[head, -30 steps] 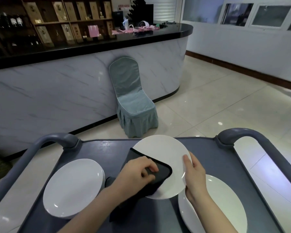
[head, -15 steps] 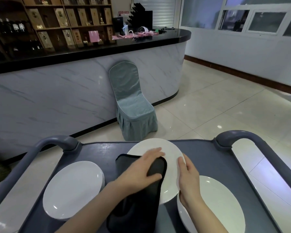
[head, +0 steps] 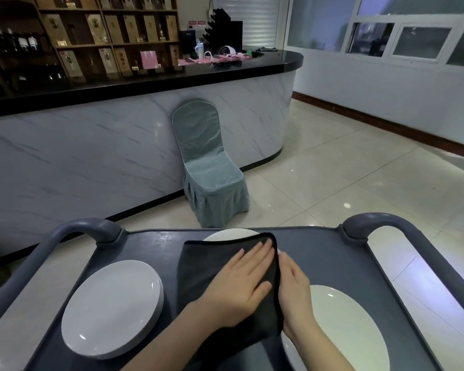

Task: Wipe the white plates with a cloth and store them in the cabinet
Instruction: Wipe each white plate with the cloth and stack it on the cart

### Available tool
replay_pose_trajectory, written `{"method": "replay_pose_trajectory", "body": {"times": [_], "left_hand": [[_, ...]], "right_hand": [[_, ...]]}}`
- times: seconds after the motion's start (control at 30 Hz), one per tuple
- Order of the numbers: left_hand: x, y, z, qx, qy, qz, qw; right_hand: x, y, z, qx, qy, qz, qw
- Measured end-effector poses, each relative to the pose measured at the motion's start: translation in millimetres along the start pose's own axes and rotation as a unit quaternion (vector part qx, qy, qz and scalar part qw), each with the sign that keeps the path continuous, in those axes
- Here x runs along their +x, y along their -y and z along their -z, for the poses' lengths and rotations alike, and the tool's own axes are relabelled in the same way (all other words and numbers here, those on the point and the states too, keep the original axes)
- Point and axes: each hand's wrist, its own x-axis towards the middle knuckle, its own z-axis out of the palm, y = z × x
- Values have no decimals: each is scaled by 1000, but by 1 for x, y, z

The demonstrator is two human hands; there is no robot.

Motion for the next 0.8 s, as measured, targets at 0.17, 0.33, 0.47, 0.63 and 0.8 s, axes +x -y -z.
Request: {"method": "replay_pose_trajectory", "body": {"times": [0.17,0.33,0.47,0.63,0.8], "left_hand": [[-4,36,0,23,-13,101,994],[-38,26,-17,32,18,120,992],[-35,-10,-30,-24,31,46,998],[-8,3,-18,28,-68,77,994],[-13,39,-6,36,-35,153,987]], "right_hand": [[12,18,13,-14,-38,25,999],[19,21,25,-15,-84,35,996],[7,4,9,-20,-65,20,997],[1,-9,0,-12,-25,-3,1000],[16,26,13,-26,-60,39,997]]}}
